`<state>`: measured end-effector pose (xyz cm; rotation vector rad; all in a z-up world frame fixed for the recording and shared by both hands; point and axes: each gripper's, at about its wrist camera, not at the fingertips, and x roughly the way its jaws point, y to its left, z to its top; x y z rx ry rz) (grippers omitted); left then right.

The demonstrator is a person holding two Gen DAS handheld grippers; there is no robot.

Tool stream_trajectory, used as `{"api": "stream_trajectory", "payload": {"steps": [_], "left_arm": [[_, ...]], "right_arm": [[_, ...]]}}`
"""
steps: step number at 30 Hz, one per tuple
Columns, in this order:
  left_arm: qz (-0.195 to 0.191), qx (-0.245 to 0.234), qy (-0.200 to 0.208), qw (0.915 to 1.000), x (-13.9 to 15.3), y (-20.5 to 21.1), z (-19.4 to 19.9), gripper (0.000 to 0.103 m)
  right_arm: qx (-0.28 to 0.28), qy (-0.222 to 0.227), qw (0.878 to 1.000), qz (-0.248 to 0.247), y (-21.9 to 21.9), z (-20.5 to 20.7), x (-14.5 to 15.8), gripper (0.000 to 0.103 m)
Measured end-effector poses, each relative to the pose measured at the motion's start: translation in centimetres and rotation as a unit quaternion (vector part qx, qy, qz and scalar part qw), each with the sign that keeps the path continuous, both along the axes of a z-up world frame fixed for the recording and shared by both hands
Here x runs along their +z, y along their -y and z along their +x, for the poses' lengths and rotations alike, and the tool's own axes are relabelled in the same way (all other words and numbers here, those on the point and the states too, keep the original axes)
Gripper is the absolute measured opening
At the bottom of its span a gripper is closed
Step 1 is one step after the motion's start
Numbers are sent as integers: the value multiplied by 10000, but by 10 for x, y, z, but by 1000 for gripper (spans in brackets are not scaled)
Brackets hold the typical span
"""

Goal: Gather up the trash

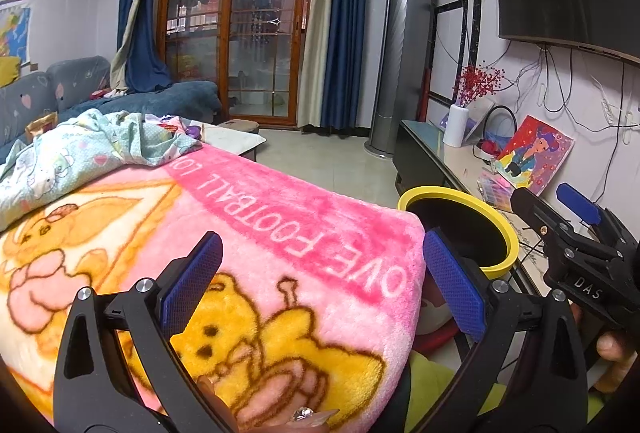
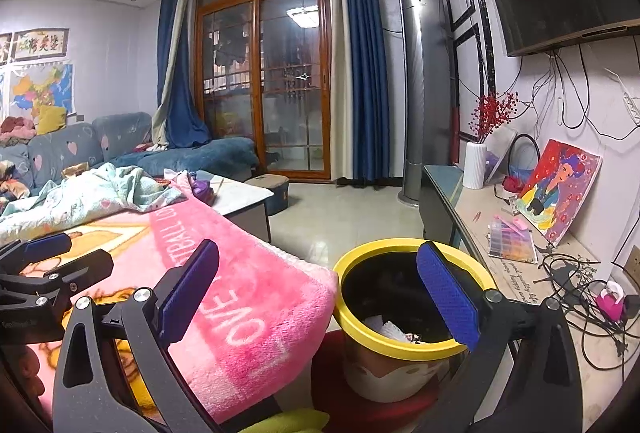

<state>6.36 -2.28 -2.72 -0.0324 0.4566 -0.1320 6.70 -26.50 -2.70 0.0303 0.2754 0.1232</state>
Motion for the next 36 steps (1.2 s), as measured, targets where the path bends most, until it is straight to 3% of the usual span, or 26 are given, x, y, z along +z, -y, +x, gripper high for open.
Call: {"api": "stream_trajectory", "payload": {"steps": [36], "left_arm": [[9,-18,10,10000,0,2,-2,92]], "right_arm": [[-48,-34,10000,38,3,1,-2,96]]}}
